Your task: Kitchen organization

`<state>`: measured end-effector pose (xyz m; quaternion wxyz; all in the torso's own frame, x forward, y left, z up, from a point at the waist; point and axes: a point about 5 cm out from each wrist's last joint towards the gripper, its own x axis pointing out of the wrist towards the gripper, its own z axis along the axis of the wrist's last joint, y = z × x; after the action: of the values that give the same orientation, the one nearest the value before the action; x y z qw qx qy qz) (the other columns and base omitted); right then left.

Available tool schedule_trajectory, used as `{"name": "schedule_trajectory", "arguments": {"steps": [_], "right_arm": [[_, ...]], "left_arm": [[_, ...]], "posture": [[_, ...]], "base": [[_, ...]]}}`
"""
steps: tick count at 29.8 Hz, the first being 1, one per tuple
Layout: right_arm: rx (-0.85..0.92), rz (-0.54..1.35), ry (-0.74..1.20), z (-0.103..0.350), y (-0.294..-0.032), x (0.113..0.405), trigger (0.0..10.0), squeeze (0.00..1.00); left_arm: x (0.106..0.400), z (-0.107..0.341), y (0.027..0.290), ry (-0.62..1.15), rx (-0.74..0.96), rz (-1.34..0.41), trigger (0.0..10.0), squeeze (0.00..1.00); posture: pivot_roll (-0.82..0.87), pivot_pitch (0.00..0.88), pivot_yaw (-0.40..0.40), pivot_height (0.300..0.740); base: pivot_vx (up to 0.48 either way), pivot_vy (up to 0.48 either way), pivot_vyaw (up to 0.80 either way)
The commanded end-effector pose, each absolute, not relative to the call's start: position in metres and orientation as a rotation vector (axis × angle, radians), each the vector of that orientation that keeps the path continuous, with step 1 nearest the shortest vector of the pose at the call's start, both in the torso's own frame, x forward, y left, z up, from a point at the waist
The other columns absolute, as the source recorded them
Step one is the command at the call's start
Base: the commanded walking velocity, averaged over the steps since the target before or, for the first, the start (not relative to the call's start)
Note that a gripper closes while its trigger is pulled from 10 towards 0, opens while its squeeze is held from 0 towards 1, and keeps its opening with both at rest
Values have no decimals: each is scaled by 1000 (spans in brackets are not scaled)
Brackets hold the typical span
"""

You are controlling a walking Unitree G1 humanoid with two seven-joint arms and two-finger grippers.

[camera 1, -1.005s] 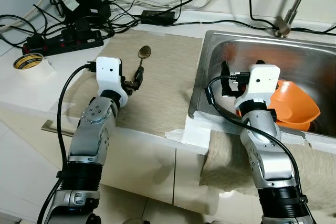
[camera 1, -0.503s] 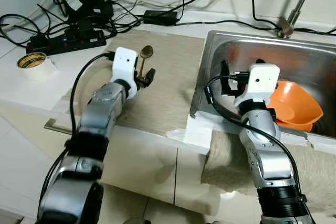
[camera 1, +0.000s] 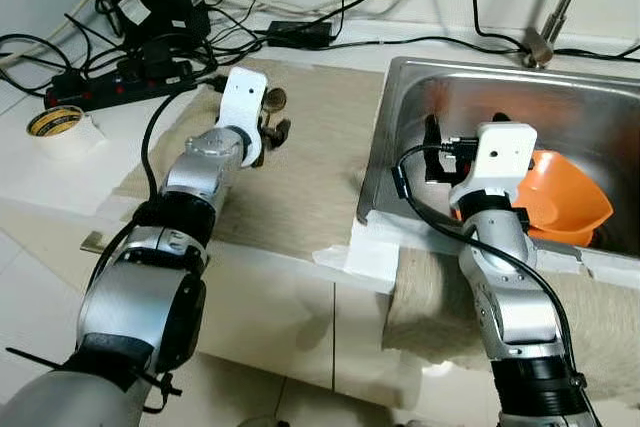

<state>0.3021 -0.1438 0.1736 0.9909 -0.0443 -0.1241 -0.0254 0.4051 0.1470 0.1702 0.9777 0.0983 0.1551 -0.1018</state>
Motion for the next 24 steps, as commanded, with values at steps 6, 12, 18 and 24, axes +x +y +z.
{"name": "schedule_trajectory", "arguments": {"steps": [6,12,18,24], "right_arm": [[-103,-56,-257,175,-145,298,10000,0],[-109,-42,-244,173,-145,297,10000,0],[-116,-26,-243,175,-144,300,10000,0],[-120,-16,-246,176,-143,301,10000,0]], "left_arm": [[407,169,161,352,220,-139,10000,0],[404,159,164,389,176,-125,10000,0],[401,148,156,457,46,-164,10000,0],[400,147,154,450,74,-188,10000,0]], "posture": [[-97,0,87,736],[-89,0,70,736],[-84,0,58,736],[-82,0,55,736]], "base": [[0,0,0],[0,0,0],[0,0,0],[0,0,0]]}}
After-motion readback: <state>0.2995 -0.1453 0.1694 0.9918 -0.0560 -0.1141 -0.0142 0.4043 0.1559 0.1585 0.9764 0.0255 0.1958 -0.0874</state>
